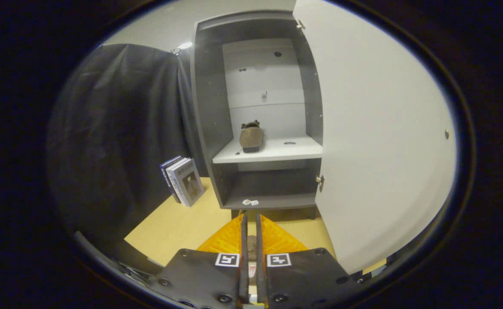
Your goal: Open the shoe cabinet door, grab the shoes and put them into the shoe cabinet, then close the shoe cabinet door.
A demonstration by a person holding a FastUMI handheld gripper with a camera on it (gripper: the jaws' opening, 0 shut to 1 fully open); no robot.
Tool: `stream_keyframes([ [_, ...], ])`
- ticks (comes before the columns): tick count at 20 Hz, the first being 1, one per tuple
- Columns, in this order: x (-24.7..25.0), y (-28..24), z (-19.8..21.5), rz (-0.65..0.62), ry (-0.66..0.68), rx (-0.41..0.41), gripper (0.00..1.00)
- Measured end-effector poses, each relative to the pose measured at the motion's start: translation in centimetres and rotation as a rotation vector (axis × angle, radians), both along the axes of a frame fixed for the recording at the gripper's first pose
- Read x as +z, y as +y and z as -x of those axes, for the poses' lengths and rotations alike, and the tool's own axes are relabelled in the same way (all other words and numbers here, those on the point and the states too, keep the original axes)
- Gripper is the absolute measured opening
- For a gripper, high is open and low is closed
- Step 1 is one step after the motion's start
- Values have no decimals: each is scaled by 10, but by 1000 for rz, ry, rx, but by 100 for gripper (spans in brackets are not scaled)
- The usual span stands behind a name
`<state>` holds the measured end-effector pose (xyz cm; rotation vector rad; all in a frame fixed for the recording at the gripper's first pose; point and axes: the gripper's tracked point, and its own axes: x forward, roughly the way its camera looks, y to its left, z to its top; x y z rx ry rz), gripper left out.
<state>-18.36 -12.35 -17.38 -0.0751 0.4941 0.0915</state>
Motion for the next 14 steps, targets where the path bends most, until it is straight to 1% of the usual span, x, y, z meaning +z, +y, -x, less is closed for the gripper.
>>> stream_keyframes([
  [6, -75, 11, -8, -9, 165, -21, 8],
  [12, -134, 22, -7, 10, 274, -32, 12],
  [14, -152, 25, -7, 7, 309, -37, 16],
])
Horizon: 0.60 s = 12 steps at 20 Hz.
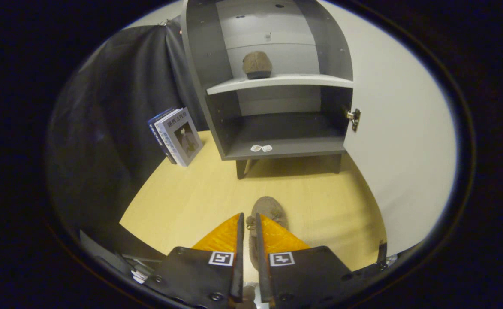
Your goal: Open the shoe cabinet door, grab the shoes and put them into the shoe cabinet, then close the shoe cabinet door.
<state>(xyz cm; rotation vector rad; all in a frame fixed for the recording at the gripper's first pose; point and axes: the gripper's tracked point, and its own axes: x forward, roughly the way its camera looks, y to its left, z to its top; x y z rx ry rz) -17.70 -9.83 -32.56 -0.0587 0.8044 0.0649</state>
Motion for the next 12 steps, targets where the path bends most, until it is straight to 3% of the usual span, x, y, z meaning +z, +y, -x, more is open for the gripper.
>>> stream_keyframes([
  [7, -71, -2, 13, 15, 163, -40, 25],
  [12, -114, -8, 22, 18, 265, -80, 25],
])
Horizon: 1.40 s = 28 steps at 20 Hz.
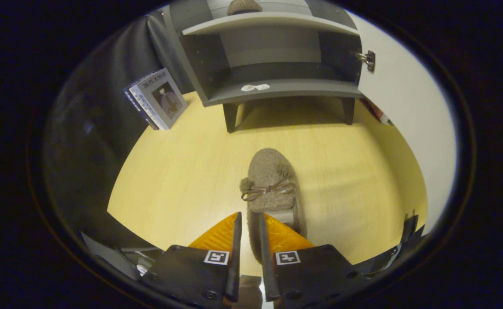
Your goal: Open the shoe cabinet door, grab the shoes and put them into the shoe cabinet, then close the shoe cabinet door.
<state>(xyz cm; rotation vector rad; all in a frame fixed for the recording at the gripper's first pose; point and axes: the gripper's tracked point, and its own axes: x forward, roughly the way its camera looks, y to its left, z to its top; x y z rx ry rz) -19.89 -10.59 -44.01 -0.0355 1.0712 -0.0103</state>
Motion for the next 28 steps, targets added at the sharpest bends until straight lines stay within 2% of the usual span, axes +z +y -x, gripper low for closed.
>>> stream_keyframes([
  [8, -45, -3, 7, 30, 94, 5, 25],
  [17, -58, -10, -5, 77, 89, -24, 24],
  [18, -58, -10, -6, 84, 83, -22, 21],
  [21, -48, -10, 1, 96, 74, -35, 21],
  [23, -57, -9, -5, 101, 79, -31, 13],
  [24, -59, -8, -9, 106, 68, -34, 13],
  [26, -58, -8, -7, 105, 68, -44, 4],
  [28, -56, -8, -7, 102, 73, -55, 4],
])
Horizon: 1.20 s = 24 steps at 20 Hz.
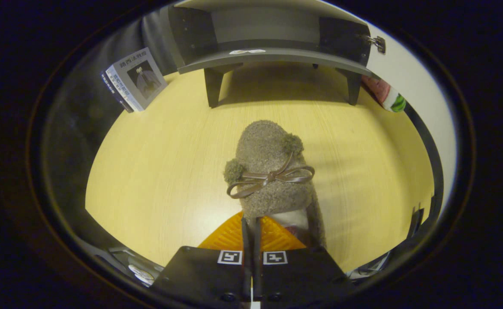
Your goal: Open the shoe cabinet door, grab the shoes and put them into the shoe cabinet, then close the shoe cabinet door.
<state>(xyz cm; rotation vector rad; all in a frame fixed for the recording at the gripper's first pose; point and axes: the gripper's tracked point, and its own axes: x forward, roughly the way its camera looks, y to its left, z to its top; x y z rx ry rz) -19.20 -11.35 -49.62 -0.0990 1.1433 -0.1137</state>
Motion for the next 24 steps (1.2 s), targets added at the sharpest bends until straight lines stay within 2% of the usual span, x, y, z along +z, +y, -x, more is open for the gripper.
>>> stream_keyframes([
  [4, 9, 3, -6, 4, -19, -23, 4],
  [12, 63, -3, -33, 20, -161, -86, 4],
  [24, 203, -22, -87, 74, -444, -171, 4],
])
